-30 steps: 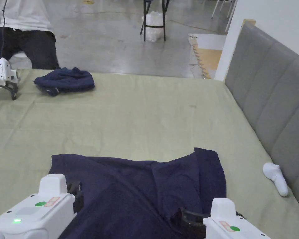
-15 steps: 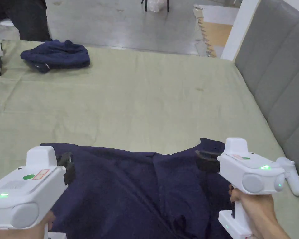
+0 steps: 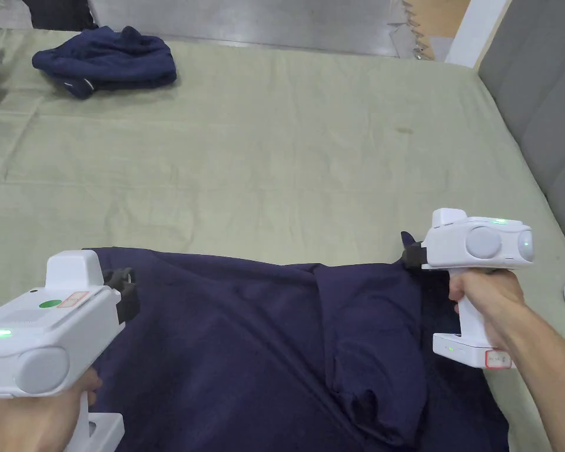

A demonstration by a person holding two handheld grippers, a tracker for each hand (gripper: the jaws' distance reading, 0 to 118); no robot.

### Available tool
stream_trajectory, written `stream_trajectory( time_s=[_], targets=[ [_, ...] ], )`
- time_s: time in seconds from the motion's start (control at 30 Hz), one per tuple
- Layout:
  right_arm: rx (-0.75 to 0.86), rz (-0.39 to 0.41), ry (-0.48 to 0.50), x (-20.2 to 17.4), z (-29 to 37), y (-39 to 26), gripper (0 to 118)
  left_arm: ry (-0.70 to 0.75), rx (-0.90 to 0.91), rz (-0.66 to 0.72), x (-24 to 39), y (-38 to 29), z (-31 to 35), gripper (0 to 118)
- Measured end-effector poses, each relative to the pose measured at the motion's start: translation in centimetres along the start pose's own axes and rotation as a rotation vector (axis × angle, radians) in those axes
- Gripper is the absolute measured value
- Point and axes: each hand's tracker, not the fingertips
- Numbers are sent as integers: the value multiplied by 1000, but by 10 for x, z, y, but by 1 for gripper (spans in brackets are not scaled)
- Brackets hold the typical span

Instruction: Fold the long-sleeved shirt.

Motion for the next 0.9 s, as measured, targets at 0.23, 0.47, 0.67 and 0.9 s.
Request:
stream_trajectory(
  time_s=[0.23,0.47,0.67,0.9],
  targets=[
    [114,29,2,-4,24,-9,10,48,-146,53,-54,57,-46,99],
    [145,53,1,-12,32,-11,10,-33,-394,62,-71,84,-121,104],
    [148,31,25,-8,40,-10,10,-5,-426,146,-80,83,-121,18],
    [236,28,51,-16,85,-20,10,-50,-192,23,-59,81,-47,18]
  ],
)
